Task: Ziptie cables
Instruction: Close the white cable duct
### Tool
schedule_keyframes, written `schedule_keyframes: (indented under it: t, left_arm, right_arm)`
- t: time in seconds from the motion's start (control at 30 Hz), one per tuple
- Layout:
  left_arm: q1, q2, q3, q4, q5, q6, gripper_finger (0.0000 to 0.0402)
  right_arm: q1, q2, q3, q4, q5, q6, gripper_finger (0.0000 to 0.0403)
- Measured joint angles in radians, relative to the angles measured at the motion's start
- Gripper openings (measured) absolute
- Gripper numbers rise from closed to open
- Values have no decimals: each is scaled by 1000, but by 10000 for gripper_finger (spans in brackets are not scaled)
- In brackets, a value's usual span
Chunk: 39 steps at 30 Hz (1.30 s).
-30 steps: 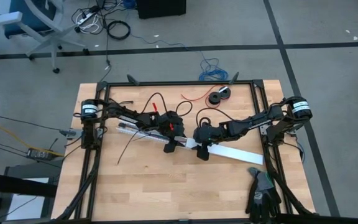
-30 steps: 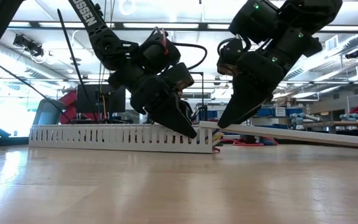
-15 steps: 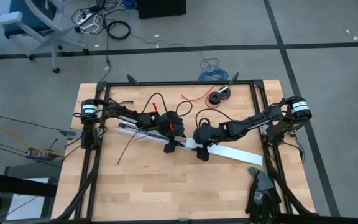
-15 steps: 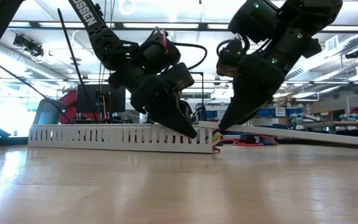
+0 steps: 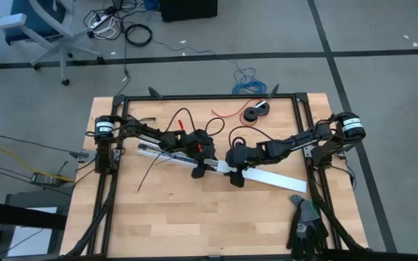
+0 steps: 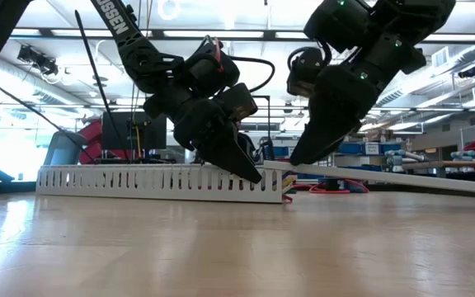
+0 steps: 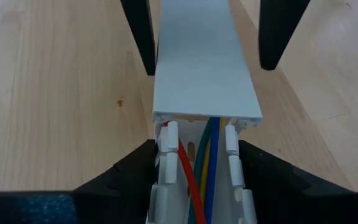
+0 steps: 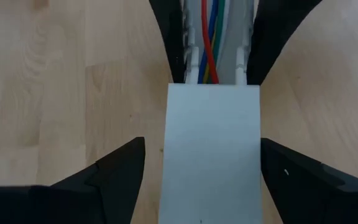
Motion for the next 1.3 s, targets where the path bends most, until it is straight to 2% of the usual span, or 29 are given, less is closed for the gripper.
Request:
schedule_keyframes:
  t: [0.27,0.4,0.5,0.6,0.73,0.8,0.93,1.3]
  left_arm:
    - [0,0,0,1,-2,-20,219]
    - [0,0,0,1,-3,-20,219]
    - [0,0,0,1,-2,-20,219]
    - [0,0,0,1,-2,-20,219]
    - [0,0,0,2,-2,-20,219]
    - [0,0,0,2,-2,-20,219]
    - [0,0,-1,4,-2,-20,219]
    - [0,2,-2,20,-2,-20,219]
  right_arm:
    - [-28,-75,0,-1,0,21,291]
    - [-31,-96,1,-29,-13,54,264]
    - [-31,-97,1,-57,-55,65,216]
    - [-26,-93,1,-80,-84,82,147]
    - [-12,-91,1,-94,-77,98,47]
    - [1,-91,1,-92,-40,84,13]
    - [20,-90,1,-80,39,64,10]
    - [8,-68,1,-26,17,82,0]
